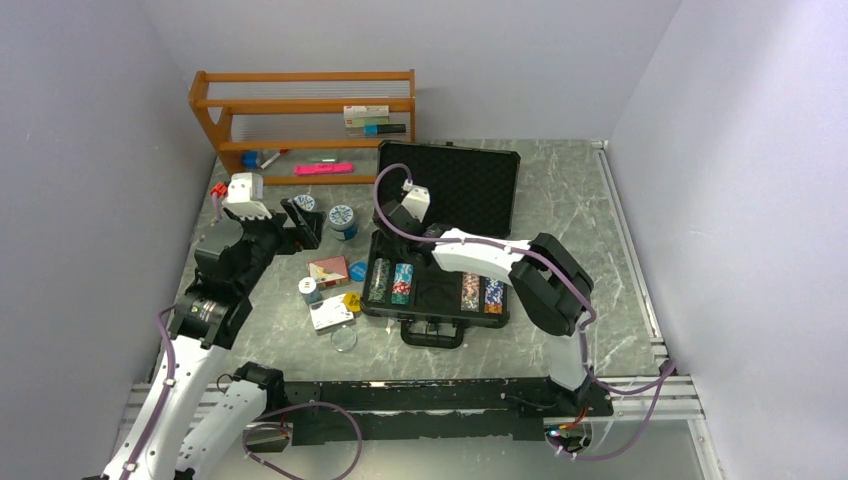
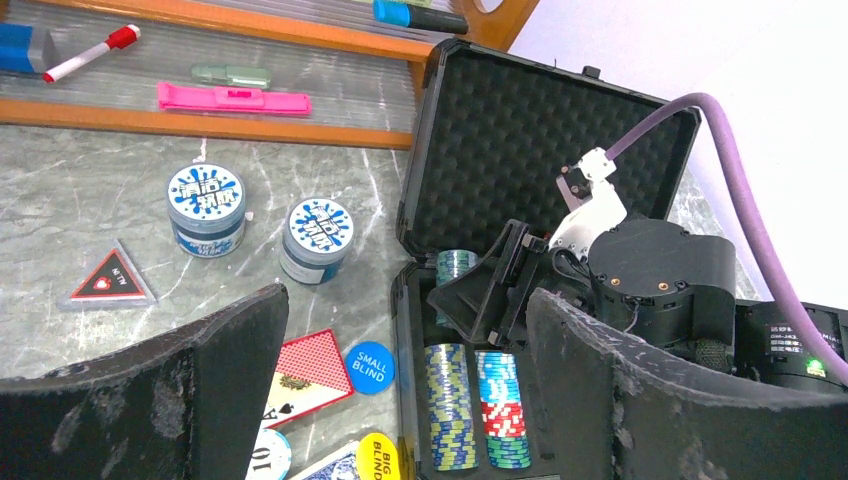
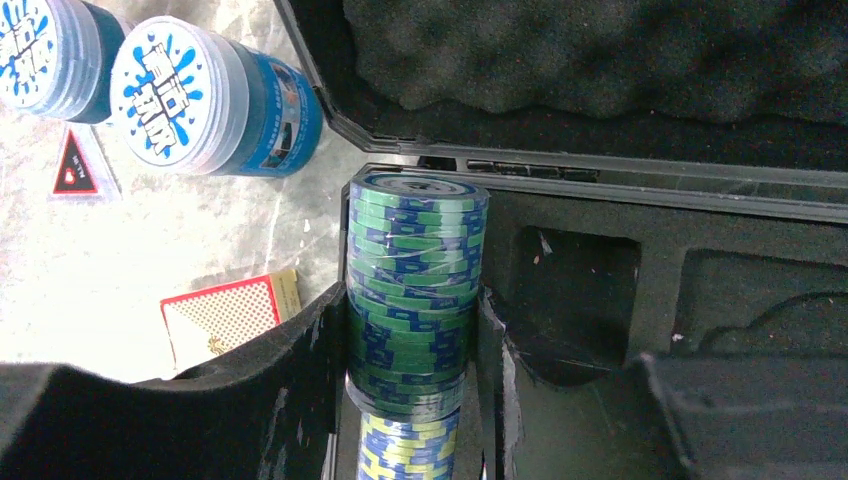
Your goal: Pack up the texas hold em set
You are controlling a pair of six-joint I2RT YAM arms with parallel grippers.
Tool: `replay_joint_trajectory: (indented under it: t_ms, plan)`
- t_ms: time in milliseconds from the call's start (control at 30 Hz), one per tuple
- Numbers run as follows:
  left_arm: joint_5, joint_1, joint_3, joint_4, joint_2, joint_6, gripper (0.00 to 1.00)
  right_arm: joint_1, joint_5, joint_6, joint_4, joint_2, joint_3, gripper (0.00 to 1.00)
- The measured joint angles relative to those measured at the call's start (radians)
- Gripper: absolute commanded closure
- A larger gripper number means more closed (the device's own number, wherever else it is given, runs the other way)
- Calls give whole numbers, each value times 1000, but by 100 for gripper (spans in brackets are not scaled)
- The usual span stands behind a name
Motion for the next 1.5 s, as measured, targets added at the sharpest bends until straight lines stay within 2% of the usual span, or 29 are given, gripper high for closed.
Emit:
replay_joint_trajectory:
  t_ms: [667, 900, 1033, 1133, 1267, 1500]
  plan:
    - [-1, 0, -5, 0, -7, 0, 7, 10, -62, 18, -214, 51, 141, 70]
    - [-1, 0, -5, -2, -10, 0, 7, 12, -61, 15, -244, 51, 154, 58]
    - [-11, 0, -5, -5, -11, 0, 7, 11, -63, 9, -267, 62, 174, 41]
    - [-19, 0, -5, -7, -11, 0, 7, 11, -64, 0, -275, 64, 189, 36]
    - [-21, 0, -5, -7, -11, 0, 7, 11, -60, -17, -279, 64, 207, 38]
    - [-29, 0, -5, -7, -11, 0, 7, 9, -51, -55, -278, 63, 209, 49]
